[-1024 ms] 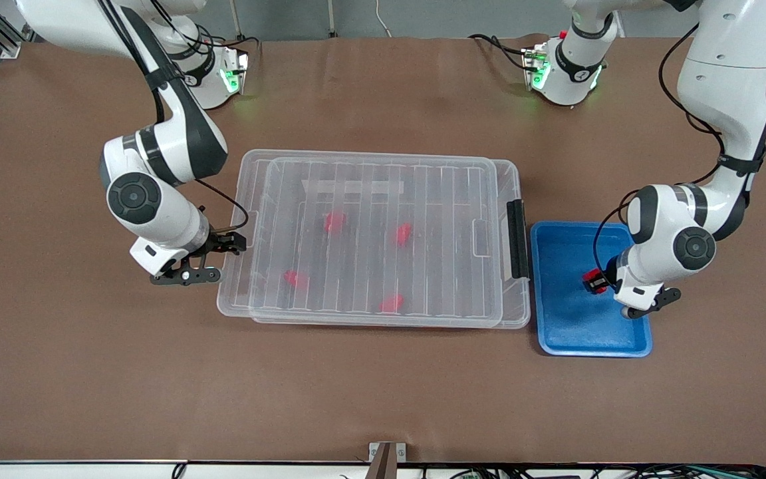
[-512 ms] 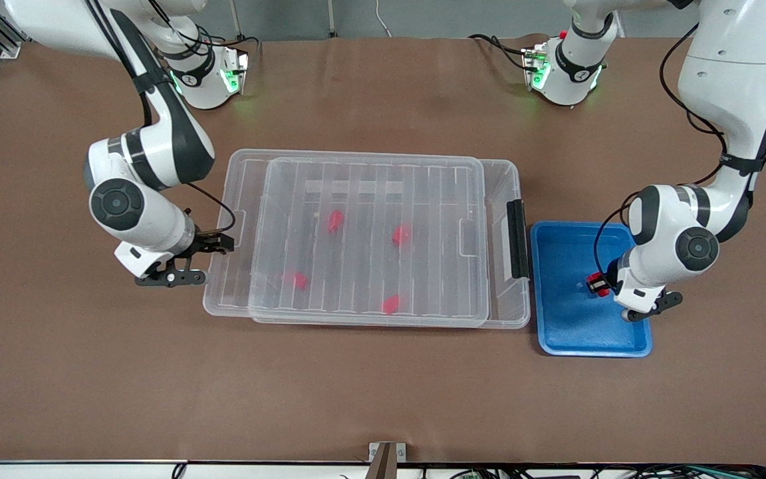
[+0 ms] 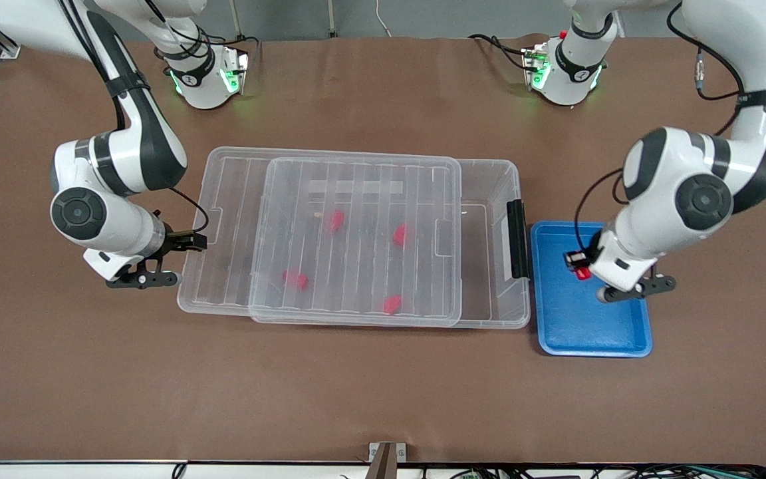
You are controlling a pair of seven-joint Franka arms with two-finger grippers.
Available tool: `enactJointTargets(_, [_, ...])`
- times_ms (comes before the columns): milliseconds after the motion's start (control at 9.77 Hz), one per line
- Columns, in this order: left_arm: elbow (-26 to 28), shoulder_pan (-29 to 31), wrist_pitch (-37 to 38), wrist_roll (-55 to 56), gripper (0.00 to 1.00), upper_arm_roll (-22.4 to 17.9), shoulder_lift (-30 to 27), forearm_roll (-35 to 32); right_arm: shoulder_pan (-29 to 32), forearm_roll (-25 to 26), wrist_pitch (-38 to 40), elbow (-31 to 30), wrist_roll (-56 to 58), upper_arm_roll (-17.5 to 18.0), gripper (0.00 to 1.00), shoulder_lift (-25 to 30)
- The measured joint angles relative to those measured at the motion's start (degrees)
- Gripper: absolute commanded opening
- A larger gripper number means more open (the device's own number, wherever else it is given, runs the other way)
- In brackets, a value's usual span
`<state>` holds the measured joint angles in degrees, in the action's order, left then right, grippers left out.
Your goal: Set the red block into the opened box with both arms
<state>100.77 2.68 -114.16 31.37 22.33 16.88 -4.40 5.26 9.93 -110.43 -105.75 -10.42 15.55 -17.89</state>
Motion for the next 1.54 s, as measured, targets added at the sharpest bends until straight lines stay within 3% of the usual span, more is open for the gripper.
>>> enactJointTargets(205, [0.9,-0.8,0.1,9.7,0.01,7.6,0.0,-0.1,2.0,0.2,1.2,0.0,4.0,-0.4,1.00,0.3])
enactJointTargets(307, [1.6,-2.3,-0.6,11.4,0.01,8.9,0.6,-0.1,3.1,0.2,1.5,0.0,5.5,-0.6,1.00,0.6])
enactJointTargets(512, [3.7,-5.0,-6.5,11.7,0.01,9.1,3.3,-1.3,4.1,0.2,1.9,0.0,6.6,-0.7,1.00,0.9])
enactJointTargets(717, [6.0,-6.5,-11.9,11.7,0.00,9.1,7.3,-7.2,4.1,0.1,3.5,1.4,6.4,-0.5,1.00,1.2])
enactJointTargets(921, [6.8,-7.1,-14.0,11.4,0.01,9.1,11.4,-11.4,4.0,-3.9,10.6,9.4,2.7,-0.5,1.00,2.6])
enactJointTargets(1126, [8.0,-7.4,-16.8,10.5,0.02,9.2,13.9,-12.7,4.1,-6.2,19.9,19.4,-3.2,-1.8,1.00,7.9])
enactJointTargets(1228, [8.5,-7.4,-17.7,9.4,0.03,9.2,14.9,-12.7,4.2,-7.1,22.7,21.4,-4.1,-3.1,1.00,11.5])
enactJointTargets(1433, [8.8,-7.3,-19.7,7.5,0.12,9.2,17.3,-12.7,4.2,-10.2,27.4,21.7,-4.4,-7.5,1.00,16.9])
enactJointTargets(1535, [8.8,-7.3,-20.5,7.1,0.23,9.2,18.3,-12.9,4.3,-11.1,29.0,21.6,-4.4,-9.3,1.00,17.9])
